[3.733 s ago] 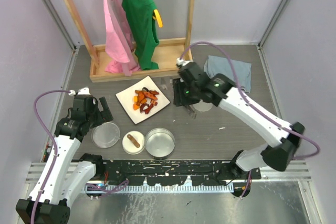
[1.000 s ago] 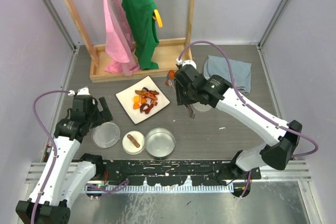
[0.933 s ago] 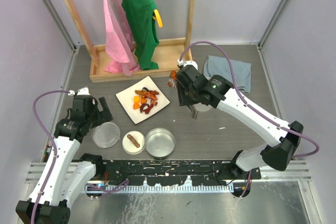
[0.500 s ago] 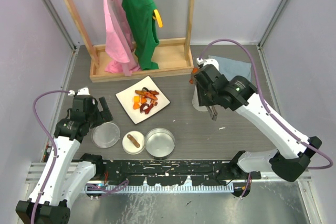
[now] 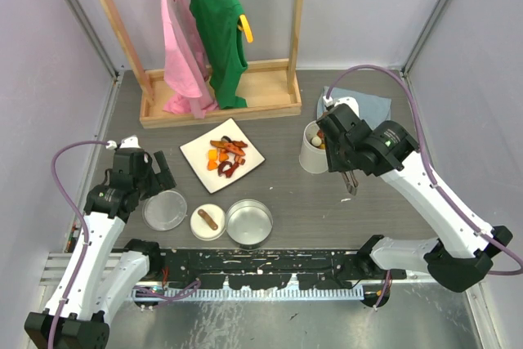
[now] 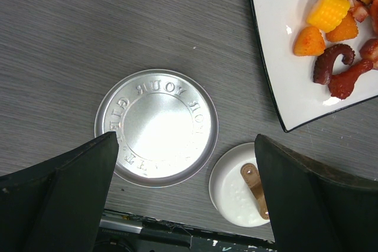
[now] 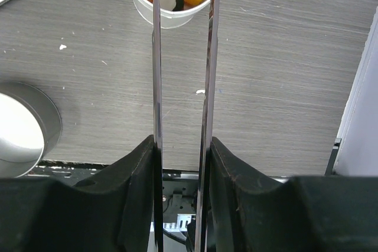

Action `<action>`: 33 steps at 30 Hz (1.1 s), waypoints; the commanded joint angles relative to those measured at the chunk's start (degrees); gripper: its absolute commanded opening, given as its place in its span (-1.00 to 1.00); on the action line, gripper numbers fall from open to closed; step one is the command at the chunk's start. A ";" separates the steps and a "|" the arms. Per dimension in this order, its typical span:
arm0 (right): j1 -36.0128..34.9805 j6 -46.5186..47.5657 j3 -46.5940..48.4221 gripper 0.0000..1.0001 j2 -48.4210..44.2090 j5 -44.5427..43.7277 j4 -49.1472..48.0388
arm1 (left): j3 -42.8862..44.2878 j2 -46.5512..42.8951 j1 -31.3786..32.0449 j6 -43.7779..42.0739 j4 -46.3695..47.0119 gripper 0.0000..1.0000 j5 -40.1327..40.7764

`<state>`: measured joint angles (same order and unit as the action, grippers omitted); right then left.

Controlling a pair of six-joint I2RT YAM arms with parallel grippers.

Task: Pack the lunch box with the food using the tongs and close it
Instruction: Place the fake food in the packing box.

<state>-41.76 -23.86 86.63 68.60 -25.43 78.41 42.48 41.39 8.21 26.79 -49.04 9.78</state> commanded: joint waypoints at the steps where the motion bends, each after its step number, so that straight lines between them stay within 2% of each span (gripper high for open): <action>1: 0.21 1.06 0.60 -0.24 -0.91 -0.37 0.41 | 0.76 -0.16 -0.22 0.46 2.28 1.00 0.06; 16: 0.19 0.40 -5.17 -0.16 1.46 -3.48 -1.20 | 0.74 0.17 -0.21 0.48 2.37 1.00 -0.20; 20: 0.23 -0.37 -5.09 -0.12 2.04 -5.21 -0.63 | 0.76 0.12 -0.21 0.50 2.37 1.00 -0.20; 26: 0.25 -0.88 -3.91 0.04 2.21 -6.81 -0.63 | 0.71 0.39 -0.21 0.46 2.45 1.00 -0.29; 33: 0.31 -1.54 -2.05 0.05 1.72 -6.76 -1.08 | 0.75 0.43 -0.17 0.48 2.59 1.00 -0.54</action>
<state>-41.76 -24.21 81.25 71.26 -30.20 79.24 42.48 41.78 8.21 26.79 -49.04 9.65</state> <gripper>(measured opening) 0.527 0.999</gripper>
